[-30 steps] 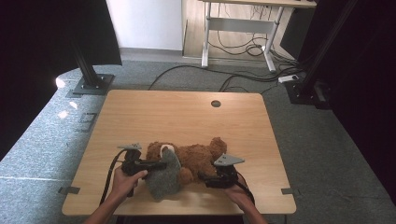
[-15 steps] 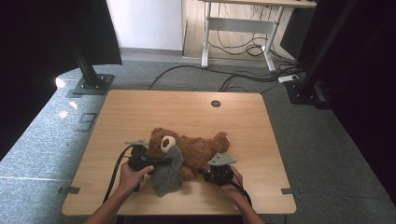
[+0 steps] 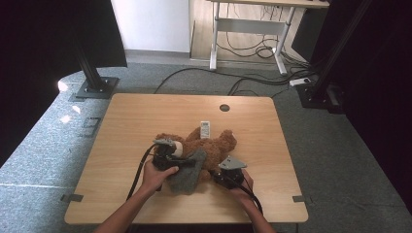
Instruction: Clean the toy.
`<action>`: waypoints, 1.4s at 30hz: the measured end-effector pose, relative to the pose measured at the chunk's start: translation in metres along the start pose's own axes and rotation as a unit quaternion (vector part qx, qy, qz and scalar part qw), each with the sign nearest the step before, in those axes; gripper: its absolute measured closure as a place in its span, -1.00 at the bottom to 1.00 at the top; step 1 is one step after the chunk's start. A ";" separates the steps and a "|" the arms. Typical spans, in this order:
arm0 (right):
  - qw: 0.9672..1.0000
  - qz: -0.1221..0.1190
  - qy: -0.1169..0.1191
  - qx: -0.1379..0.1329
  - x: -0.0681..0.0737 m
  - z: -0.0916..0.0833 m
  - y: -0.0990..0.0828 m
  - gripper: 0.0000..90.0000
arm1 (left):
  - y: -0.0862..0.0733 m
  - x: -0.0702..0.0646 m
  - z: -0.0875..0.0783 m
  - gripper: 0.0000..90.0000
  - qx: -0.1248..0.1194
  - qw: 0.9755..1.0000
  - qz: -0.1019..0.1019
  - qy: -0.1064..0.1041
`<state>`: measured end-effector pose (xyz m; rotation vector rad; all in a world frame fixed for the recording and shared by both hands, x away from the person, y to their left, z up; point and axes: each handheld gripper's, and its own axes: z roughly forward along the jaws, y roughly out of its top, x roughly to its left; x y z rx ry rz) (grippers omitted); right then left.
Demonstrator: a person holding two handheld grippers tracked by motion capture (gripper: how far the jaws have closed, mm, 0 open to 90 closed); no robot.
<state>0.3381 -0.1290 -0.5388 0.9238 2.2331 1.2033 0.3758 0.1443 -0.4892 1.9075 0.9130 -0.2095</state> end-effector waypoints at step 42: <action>1.000 0.003 0.003 -0.016 -0.013 -0.004 -0.006 0.40 | -0.072 0.070 -0.154 0.80 -0.075 0.987 -0.108 0.097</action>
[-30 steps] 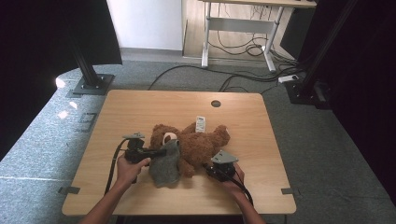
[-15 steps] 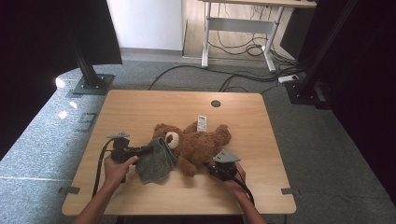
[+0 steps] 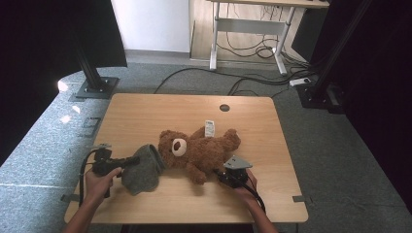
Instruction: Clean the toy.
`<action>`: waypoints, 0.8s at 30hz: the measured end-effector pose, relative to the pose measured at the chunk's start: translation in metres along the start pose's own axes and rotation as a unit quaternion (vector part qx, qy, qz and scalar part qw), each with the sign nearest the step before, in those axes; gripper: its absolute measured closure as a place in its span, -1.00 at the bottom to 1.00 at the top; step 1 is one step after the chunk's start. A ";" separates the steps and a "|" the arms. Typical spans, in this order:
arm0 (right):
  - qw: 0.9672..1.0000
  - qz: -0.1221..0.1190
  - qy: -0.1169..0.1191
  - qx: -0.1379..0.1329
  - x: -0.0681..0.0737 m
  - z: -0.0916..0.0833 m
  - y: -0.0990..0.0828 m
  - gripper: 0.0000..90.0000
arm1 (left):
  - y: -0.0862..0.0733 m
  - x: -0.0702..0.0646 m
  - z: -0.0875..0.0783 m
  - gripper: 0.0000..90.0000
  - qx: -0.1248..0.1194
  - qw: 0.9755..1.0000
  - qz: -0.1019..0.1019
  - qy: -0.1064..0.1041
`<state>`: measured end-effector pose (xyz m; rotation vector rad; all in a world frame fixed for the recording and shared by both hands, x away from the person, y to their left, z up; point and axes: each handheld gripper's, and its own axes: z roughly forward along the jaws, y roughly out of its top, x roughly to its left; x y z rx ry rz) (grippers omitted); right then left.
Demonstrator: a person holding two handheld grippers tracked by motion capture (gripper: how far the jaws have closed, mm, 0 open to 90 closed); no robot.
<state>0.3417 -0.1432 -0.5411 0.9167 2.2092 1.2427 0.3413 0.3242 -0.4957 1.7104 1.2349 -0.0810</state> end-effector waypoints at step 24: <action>1.000 0.002 0.012 -0.001 -0.004 0.000 0.000 0.37 | -0.039 0.032 -0.032 -0.03 0.032 0.995 -0.008 0.091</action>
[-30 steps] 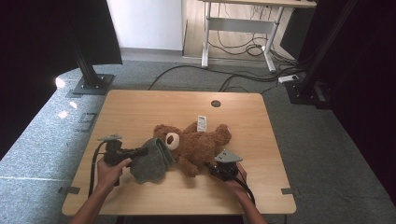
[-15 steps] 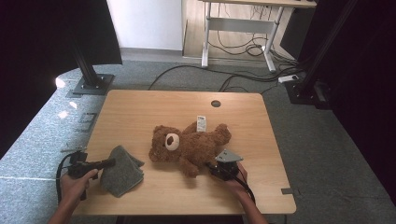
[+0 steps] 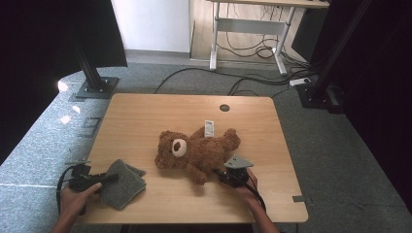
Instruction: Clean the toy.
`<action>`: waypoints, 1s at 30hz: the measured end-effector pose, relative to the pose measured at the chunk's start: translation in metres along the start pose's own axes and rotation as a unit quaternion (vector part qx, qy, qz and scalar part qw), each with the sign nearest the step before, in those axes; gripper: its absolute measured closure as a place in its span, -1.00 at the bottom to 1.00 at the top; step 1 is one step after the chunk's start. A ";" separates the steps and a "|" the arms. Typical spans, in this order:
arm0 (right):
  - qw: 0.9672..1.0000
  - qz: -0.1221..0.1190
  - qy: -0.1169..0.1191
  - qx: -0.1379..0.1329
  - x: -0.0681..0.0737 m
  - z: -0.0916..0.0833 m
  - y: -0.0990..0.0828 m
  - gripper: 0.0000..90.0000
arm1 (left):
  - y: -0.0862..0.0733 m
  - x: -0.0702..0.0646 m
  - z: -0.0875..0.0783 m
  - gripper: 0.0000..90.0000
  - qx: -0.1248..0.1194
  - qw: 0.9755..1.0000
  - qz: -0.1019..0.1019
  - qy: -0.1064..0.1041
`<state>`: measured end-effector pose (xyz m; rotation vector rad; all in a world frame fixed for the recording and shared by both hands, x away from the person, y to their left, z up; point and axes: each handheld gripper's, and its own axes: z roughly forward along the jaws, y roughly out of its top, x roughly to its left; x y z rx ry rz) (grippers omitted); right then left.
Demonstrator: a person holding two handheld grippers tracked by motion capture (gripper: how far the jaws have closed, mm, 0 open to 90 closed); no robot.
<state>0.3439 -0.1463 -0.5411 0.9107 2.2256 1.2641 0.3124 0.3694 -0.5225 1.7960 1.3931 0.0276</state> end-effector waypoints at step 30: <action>1.000 0.008 -0.006 -0.008 0.000 0.000 0.002 0.25 | 0.060 -0.094 0.072 -0.52 -0.029 0.989 0.134 -0.047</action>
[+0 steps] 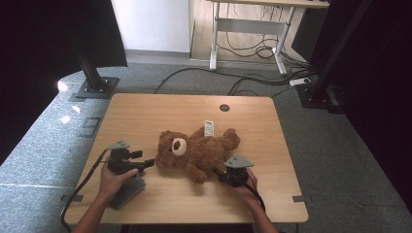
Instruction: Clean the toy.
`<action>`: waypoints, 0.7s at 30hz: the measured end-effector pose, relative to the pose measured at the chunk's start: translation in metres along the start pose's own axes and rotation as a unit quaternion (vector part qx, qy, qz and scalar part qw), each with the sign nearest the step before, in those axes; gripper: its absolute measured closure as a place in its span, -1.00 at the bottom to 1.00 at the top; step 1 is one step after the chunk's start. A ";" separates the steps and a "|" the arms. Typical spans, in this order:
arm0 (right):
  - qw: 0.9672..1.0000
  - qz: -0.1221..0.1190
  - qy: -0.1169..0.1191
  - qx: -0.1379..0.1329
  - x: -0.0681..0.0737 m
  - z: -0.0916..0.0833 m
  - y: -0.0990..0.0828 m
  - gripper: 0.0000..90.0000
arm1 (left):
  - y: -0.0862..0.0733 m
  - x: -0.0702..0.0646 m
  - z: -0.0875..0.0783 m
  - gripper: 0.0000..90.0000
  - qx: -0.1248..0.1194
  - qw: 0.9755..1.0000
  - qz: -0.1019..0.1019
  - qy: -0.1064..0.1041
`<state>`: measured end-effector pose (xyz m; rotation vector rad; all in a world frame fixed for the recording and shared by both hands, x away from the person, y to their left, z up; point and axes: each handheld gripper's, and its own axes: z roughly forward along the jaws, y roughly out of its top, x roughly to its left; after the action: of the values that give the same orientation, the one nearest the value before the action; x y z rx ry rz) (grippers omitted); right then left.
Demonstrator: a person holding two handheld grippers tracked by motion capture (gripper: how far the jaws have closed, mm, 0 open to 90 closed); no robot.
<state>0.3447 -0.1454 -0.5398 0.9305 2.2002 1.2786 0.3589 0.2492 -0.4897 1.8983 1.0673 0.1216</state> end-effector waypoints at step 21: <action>0.999 0.020 -0.050 -0.004 -0.035 0.018 0.014 0.14 | 0.037 -0.011 0.075 -0.36 0.038 0.999 0.007 0.007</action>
<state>0.3848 -0.1553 -0.5351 1.0166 2.1099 1.2299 0.4105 0.1839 -0.5005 1.9763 1.0817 0.1032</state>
